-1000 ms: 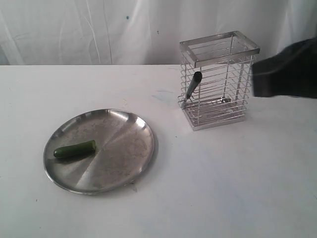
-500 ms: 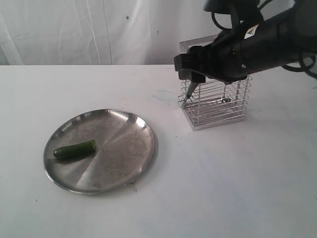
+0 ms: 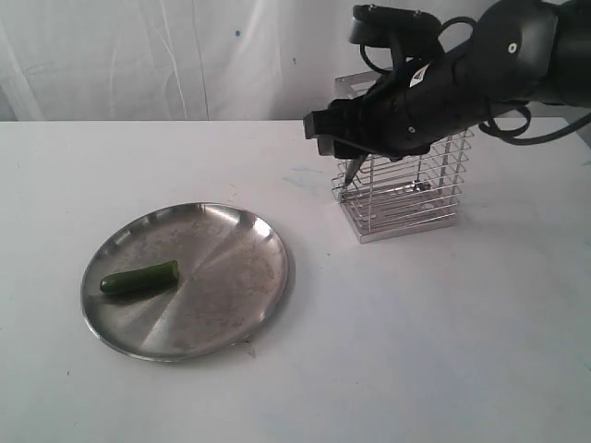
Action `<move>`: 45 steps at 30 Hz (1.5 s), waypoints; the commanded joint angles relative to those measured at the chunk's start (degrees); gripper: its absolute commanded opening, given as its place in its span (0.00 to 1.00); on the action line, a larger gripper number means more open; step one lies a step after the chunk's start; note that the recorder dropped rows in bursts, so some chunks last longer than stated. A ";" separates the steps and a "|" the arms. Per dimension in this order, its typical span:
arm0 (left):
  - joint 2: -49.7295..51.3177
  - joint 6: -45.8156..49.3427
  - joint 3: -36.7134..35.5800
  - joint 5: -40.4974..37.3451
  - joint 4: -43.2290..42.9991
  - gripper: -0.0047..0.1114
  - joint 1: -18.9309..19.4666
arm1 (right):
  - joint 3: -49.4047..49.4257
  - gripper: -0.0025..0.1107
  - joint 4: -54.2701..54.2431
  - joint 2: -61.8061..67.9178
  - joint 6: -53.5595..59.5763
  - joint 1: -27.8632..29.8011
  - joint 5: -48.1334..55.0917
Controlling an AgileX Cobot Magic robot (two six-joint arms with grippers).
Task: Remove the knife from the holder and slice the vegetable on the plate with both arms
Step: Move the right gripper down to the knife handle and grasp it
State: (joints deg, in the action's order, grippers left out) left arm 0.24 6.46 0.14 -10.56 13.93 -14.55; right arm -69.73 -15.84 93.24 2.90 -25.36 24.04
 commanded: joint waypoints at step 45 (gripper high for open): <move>-0.24 -0.11 -0.14 0.34 0.61 0.04 0.18 | 1.19 0.52 3.23 4.62 -33.30 -0.29 2.21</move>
State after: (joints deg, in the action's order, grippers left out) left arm 0.24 6.46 0.14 -10.56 13.93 -14.55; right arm -68.75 -12.81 97.54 -30.21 -25.36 28.34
